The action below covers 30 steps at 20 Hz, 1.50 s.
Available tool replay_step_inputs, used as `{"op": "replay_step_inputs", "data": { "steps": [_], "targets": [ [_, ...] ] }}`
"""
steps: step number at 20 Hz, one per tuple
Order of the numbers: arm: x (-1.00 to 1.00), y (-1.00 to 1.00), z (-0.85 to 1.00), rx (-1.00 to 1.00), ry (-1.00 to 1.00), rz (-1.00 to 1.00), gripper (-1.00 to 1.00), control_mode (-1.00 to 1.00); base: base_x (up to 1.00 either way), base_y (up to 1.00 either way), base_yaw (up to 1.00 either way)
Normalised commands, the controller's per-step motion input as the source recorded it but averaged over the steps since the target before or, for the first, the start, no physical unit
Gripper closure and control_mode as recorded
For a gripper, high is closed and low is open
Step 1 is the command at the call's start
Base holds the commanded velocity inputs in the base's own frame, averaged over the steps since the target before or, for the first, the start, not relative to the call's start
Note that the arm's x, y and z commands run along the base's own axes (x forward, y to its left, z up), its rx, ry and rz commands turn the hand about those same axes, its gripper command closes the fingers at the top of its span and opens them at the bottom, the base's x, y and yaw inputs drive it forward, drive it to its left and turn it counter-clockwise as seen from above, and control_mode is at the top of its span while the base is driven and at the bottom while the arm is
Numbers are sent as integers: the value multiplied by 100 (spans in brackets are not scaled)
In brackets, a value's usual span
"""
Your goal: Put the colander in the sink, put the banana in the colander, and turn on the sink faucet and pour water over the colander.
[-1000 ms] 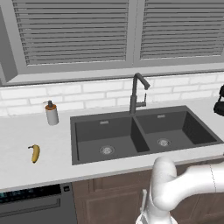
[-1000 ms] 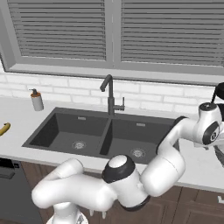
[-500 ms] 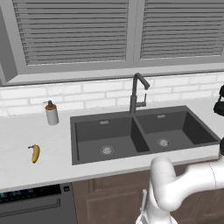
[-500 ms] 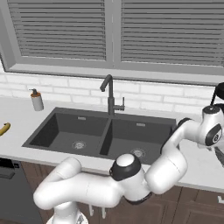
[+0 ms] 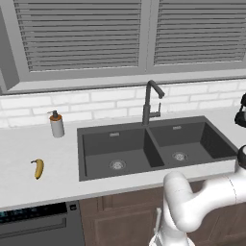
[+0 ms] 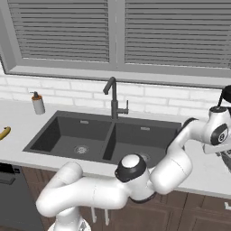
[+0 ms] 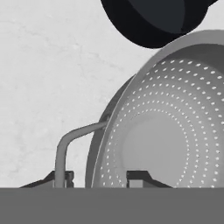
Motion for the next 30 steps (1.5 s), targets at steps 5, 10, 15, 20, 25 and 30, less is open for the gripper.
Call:
{"op": "replay_step_inputs", "data": {
  "steps": [5, 10, 15, 20, 25, 30],
  "targets": [
    [-32, 7, 22, 5, 4, 3, 100, -100, 0, 0, 0],
    [-69, 44, 37, 1, 6, 0, 100, -100, 0, 0, 0],
    [-76, 63, 33, 0, 7, 0, 100, -100, 0, 0, 0],
    [-80, 77, 19, 0, 3, 0, 100, -100, 0, 0, 0],
    [-87, 98, -1, 0, -9, 0, 100, -100, 0, 0, 0],
    [-61, 100, 3, -3, -22, 3, 100, -100, 0, 0, 0]
  ]
}}
